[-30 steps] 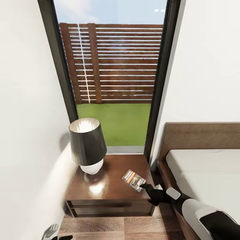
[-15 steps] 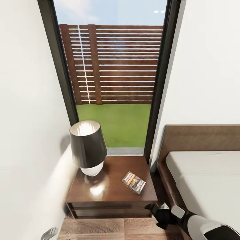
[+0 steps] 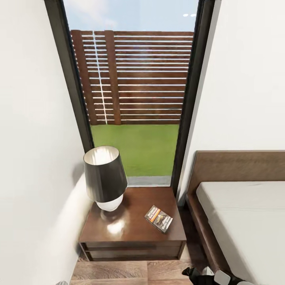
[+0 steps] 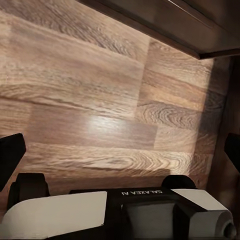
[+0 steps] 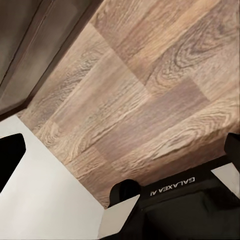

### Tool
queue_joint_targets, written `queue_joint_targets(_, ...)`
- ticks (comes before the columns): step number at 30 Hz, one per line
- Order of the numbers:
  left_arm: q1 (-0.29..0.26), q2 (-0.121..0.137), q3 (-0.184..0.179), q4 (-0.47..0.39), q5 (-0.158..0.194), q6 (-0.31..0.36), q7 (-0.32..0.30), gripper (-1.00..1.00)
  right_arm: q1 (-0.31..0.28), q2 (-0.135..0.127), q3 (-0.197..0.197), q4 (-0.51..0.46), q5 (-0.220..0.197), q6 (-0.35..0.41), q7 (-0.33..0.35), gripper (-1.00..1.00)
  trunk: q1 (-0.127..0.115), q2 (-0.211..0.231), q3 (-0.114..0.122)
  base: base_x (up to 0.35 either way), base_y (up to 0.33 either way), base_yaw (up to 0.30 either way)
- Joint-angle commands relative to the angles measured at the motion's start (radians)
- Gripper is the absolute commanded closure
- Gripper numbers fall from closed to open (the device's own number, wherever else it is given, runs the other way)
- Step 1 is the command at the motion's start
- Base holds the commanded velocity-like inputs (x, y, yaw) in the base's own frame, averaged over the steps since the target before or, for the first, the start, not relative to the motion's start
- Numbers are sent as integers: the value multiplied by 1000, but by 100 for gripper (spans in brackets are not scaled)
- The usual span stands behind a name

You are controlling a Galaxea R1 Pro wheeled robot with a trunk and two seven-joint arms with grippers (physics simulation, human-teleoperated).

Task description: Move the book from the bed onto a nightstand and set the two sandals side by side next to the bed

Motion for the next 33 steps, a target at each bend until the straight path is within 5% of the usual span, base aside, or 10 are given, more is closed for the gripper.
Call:
queue_joint_targets(1, -1, -1, 7, 3, -9, 4, 3, -100, 8, -2, 8, 3, 3, -3, 8, -100, -4, 7, 2, 0, 0, 0)
queue_joint_targets(12, -1, -6, 8, 54, -67, -70, 80, -100, 90, -9, 8, 4, 107, -80, 7, -100, -46, 84, 37, 0, 0, 0)
queue_joint_targets(33, 1, -33, 6, 141, -79, -138, 223, -100, 239, -8, 10, 4, 130, -244, 2, -100, -127, 231, 103, 0, 0, 0)
